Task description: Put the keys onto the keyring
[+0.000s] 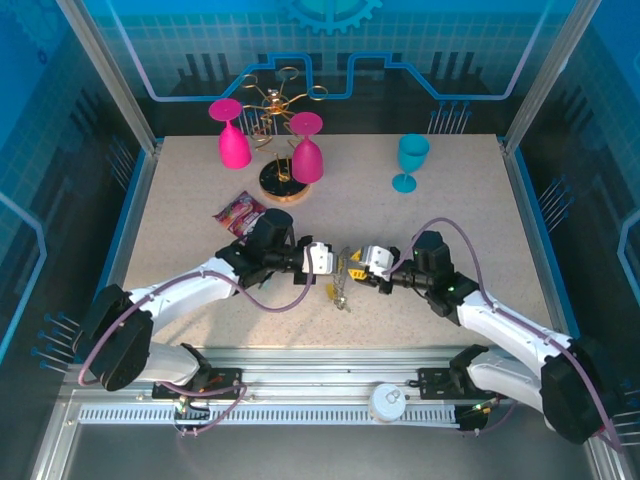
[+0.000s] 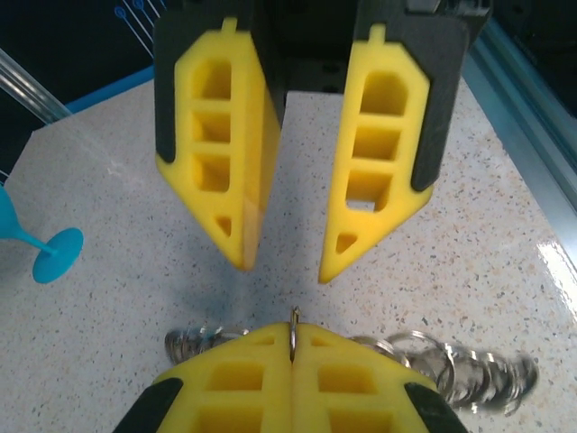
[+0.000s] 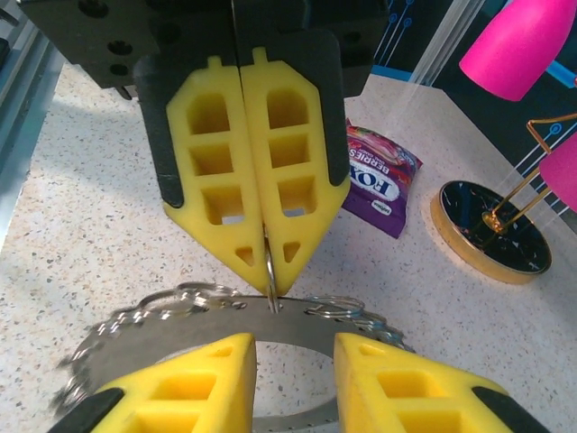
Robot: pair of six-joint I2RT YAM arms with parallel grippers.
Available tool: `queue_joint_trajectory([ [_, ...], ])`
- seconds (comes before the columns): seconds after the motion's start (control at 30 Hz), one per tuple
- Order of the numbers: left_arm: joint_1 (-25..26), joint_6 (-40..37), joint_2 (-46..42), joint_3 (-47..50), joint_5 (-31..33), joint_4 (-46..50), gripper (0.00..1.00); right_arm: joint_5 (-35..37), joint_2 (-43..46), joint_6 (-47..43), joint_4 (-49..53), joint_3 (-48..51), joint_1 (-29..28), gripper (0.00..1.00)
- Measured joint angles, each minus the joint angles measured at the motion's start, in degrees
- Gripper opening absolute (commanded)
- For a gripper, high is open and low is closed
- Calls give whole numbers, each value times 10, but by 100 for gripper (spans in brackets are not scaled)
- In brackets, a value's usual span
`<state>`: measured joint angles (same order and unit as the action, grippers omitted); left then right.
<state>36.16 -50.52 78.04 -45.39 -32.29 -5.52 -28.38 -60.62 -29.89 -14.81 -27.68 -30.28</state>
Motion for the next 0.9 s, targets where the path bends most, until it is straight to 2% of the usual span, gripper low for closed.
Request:
queue_joint_trajectory([
  [0.43, -1, 51, -1, 22, -13, -57, 0, -18, -38, -4, -62, 7, -5, 22],
  [0.9, -8, 61, -1, 23, -22, -68, 0, -21, -43, -6, -80, 7, -9, 10],
])
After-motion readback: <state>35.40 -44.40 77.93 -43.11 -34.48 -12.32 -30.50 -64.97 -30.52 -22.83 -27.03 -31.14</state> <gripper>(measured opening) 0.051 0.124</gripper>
